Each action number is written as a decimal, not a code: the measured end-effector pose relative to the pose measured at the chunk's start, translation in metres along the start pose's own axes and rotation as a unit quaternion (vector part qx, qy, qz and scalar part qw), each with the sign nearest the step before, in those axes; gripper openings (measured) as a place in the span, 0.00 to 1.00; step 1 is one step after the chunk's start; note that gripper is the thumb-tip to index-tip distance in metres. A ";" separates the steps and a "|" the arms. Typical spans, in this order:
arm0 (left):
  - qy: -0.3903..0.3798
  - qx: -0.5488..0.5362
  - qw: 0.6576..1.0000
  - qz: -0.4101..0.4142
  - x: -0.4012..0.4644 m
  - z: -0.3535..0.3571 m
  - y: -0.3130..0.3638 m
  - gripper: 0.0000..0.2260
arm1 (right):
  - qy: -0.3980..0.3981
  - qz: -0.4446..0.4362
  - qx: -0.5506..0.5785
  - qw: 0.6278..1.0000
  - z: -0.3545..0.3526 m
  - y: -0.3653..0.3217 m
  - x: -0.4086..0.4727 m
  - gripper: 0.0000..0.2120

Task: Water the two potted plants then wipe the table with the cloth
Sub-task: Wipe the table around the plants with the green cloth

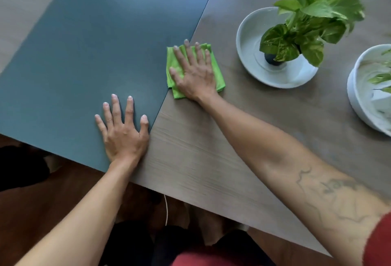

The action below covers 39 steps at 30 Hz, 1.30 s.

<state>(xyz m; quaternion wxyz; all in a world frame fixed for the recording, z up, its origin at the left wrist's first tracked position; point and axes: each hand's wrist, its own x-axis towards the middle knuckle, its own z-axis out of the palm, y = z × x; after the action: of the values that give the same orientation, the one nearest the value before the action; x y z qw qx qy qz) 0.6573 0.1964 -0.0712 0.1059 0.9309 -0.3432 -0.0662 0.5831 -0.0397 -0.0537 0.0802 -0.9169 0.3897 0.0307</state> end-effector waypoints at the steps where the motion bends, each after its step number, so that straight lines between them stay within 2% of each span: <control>1: -0.006 -0.007 1.000 -0.002 0.001 -0.001 0.000 0.30 | 0.003 -0.012 -0.004 1.000 0.005 -0.008 -0.018 0.32; 7: -0.017 -0.100 0.994 -0.045 0.007 -0.015 0.010 0.26 | 0.025 -0.123 0.021 0.992 0.024 -0.014 -0.145 0.32; 9: -0.007 -0.123 0.991 -0.056 0.009 -0.018 0.023 0.25 | 0.036 -0.126 0.033 0.991 0.029 0.000 -0.184 0.32; 14: -0.011 -0.159 0.987 0.031 -0.002 -0.006 0.108 0.27 | 0.046 -0.043 0.043 0.997 0.030 0.073 -0.254 0.32; 21: -0.074 -0.111 0.977 0.167 -0.026 0.041 0.227 0.29 | 0.036 0.168 0.014 0.985 0.012 0.214 -0.300 0.32; 25: -0.071 -0.031 0.980 0.183 -0.034 0.061 0.263 0.32 | 0.028 0.253 0.001 0.967 -0.006 0.281 -0.288 0.32; 27: -0.052 0.014 0.982 0.180 -0.034 0.067 0.266 0.35 | 0.046 0.283 -0.005 0.958 -0.012 0.284 -0.252 0.32; 29: -0.052 0.025 0.982 0.178 -0.036 0.068 0.265 0.36 | 0.066 0.291 0.007 0.954 -0.014 0.270 -0.217 0.31; 31: -0.047 0.019 0.983 0.177 -0.036 0.068 0.265 0.36 | 0.073 0.252 0.004 0.965 -0.008 0.249 -0.199 0.31; 35: -0.044 0.019 0.984 0.171 -0.037 0.066 0.266 0.36 | 0.081 0.145 0.035 0.986 0.012 0.237 -0.250 0.31; 37: -0.048 0.020 0.984 0.169 -0.037 0.064 0.266 0.36 | 0.084 0.153 0.034 0.984 0.018 0.258 -0.297 0.31; 39: -0.050 0.021 0.984 0.170 -0.037 0.062 0.268 0.36 | 0.085 0.217 0.019 0.972 0.014 0.302 -0.341 0.31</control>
<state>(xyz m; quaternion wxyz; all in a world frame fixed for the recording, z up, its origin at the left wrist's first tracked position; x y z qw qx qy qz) 0.4496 0.0125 -0.0642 0.0793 0.8567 -0.5024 -0.0866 0.1294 -0.0015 -0.0640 0.0552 -0.8079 0.5855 -0.0381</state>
